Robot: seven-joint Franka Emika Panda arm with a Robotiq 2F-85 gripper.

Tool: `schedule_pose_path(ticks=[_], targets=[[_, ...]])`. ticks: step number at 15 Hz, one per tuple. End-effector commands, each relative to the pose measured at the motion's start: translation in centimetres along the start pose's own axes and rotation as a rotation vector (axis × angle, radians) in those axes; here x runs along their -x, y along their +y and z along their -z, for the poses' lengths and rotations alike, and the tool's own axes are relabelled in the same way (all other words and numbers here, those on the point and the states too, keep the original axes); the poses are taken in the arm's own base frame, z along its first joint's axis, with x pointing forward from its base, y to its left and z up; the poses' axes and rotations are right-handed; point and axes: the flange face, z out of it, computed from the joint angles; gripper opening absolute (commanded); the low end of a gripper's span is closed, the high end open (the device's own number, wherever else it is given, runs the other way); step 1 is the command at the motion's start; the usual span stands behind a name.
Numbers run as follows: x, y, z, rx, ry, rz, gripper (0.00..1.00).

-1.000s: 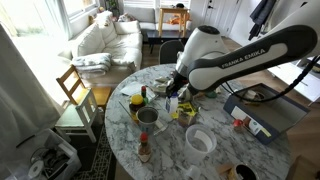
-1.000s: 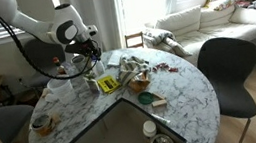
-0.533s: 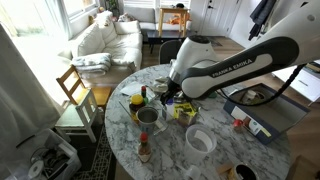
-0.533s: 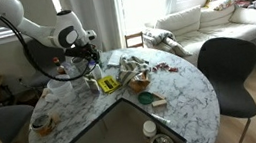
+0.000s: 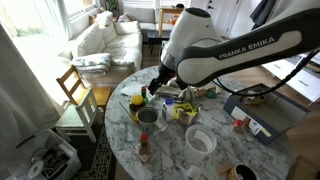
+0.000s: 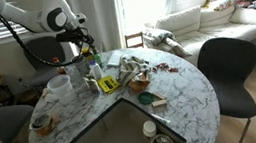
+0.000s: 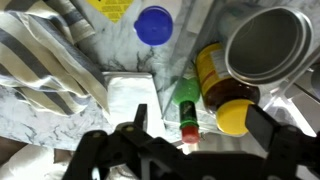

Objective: Put the opaque cup upright, put the bottle on the table and then put the silver cup in the opaque cup

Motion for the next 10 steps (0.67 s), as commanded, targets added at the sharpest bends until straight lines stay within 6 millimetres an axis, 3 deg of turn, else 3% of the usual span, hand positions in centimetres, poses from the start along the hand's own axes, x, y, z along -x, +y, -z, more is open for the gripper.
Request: schedule_pose_path(ticks=[1,4,6,10], targets=[[-0.2,-3.3,-0.9,-0.154,-0.028,-0.066,1.0],[0.3,-4.8,-2.5,-0.235,-0.057,-0.143,1.0],[1.0,-4.8,-3.7,-0.217,-0.09,-0.164,1.0],[1.1,-4.8,-3.8,-0.202,-0.069,-0.143,1.0]])
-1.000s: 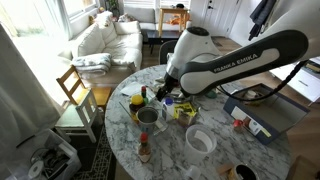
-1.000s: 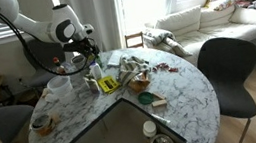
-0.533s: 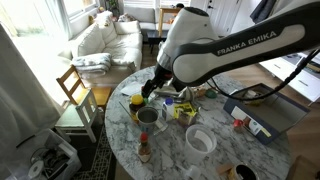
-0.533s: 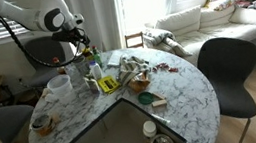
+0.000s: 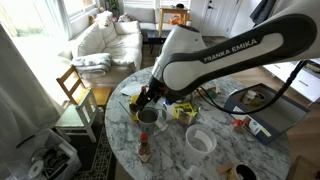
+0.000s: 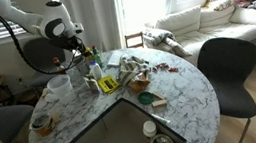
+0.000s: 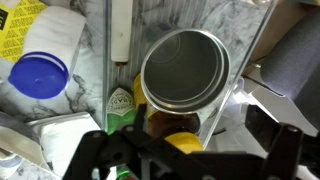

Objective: Put the opaque cup upright, put the bottle on the table and then put the silver cup in the opaque cup

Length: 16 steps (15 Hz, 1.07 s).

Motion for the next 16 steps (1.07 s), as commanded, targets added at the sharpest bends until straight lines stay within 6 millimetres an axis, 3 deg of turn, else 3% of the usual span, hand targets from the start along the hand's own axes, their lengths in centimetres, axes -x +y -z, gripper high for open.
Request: schedule_pose_path(ticks=[1,6,13,15,16], targets=[[-0.1,0.0,0.0,0.001,-0.001,-0.001,1.0],[0.4,-0.6,-0.3,0.002,-0.045,-0.12,1.0],[1.3,0.1,-1.6,0.091,-0.107,-0.21,0.99],[1.4,0.3,-2.1,0.092,-0.101,-0.241,0.84],[1.5,0.4,-2.4,0.091,-0.105,-0.257,0.69]])
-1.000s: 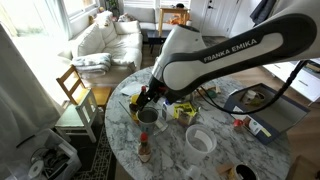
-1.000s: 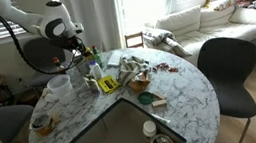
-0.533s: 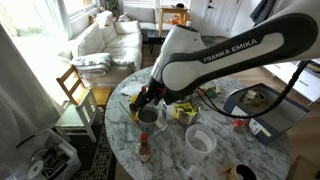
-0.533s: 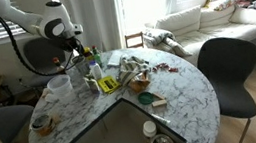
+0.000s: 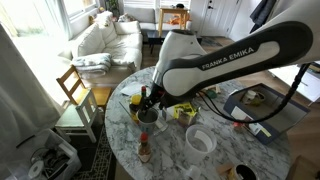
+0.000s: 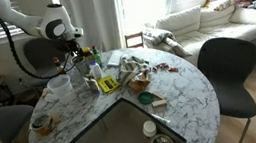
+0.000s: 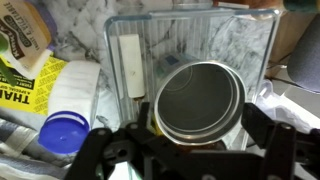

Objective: Put the opaque cup upright, put the bottle on the table and then put the silver cup in the opaque cup

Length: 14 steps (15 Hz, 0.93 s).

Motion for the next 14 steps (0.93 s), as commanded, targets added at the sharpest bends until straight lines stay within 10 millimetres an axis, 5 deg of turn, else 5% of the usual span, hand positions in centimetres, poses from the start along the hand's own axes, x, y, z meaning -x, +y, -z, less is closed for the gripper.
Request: schedule_pose_path(ticks=[1,2,5,12,13,14], targets=[[0.2,0.2,-1.3,0.02,-0.015,-0.06,0.61],[0.3,0.2,-1.6,0.018,-0.023,-0.074,0.53],[0.5,0.2,-2.2,0.03,-0.039,-0.101,0.52],[0.8,-0.2,-2.3,0.071,-0.056,-0.137,1.0],[0.8,-0.4,-2.3,0.072,-0.054,-0.138,1.0],[0.7,-0.5,-2.4,0.073,-0.052,-0.14,0.83]])
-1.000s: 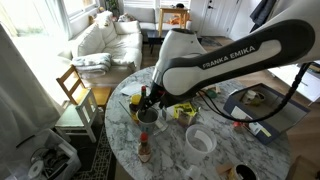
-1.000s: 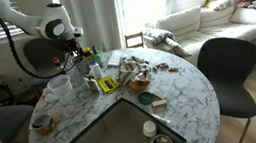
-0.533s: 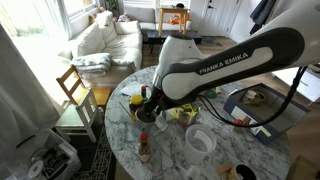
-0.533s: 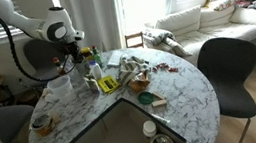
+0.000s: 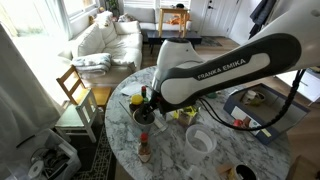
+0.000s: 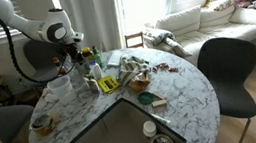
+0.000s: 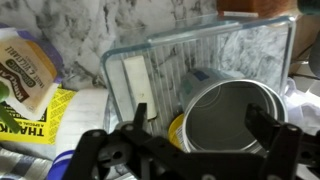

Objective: Put the opaque cup upright, put the bottle on the table and then put the silver cup in the opaque cup

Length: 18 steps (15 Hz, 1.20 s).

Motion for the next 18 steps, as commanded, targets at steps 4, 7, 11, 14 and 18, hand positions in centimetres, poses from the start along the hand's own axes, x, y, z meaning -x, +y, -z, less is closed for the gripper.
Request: schedule_pose_path(ticks=[4,7,11,14,18], targets=[[0.0,-0.2,-0.6,0.027,-0.009,-0.044,0.54],[0.0,0.5,-1.3,0.037,-0.013,-0.074,0.31],[-0.4,1.2,-1.3,0.034,0.009,-0.11,0.01],[-1.0,1.1,-0.1,0.002,0.052,-0.124,0.0],[-1.0,0.2,3.5,-0.048,0.118,-0.087,0.01]])
